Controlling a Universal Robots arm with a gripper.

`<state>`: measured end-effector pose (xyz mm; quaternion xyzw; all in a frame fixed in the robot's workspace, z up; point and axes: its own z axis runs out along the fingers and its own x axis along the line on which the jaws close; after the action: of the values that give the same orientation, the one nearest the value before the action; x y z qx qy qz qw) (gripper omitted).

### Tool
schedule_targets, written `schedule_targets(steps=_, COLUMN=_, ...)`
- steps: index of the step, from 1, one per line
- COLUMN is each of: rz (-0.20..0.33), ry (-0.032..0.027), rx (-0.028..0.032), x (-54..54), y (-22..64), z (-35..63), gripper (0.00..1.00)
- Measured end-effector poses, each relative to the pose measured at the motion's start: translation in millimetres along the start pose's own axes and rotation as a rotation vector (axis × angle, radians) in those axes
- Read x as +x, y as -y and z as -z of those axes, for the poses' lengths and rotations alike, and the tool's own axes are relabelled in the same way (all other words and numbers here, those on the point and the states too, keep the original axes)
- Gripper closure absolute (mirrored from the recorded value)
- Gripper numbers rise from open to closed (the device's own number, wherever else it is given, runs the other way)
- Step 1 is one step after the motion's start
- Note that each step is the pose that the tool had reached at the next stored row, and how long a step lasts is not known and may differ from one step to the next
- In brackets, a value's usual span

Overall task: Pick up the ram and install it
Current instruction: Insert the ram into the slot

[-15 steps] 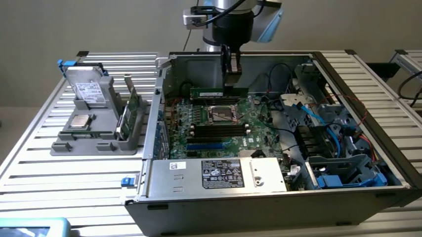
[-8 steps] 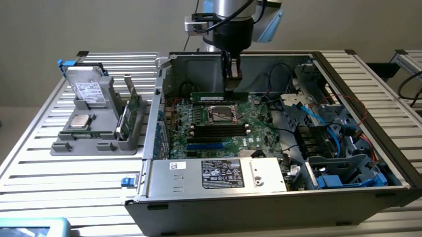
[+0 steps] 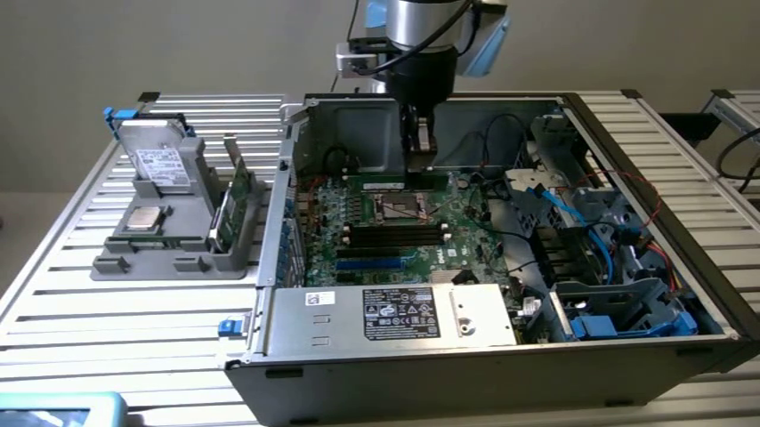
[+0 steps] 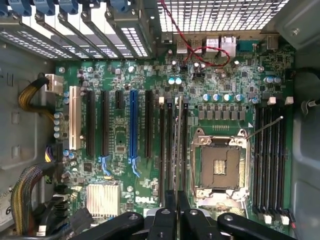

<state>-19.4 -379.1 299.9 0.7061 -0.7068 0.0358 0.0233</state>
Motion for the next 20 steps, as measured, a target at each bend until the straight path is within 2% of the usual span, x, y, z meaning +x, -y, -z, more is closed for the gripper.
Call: schedule_targets(steps=20, rz=0.042, ry=-0.0004, rx=0.0036, x=-3.1, y=0.3, z=-37.1, gripper=0.87)
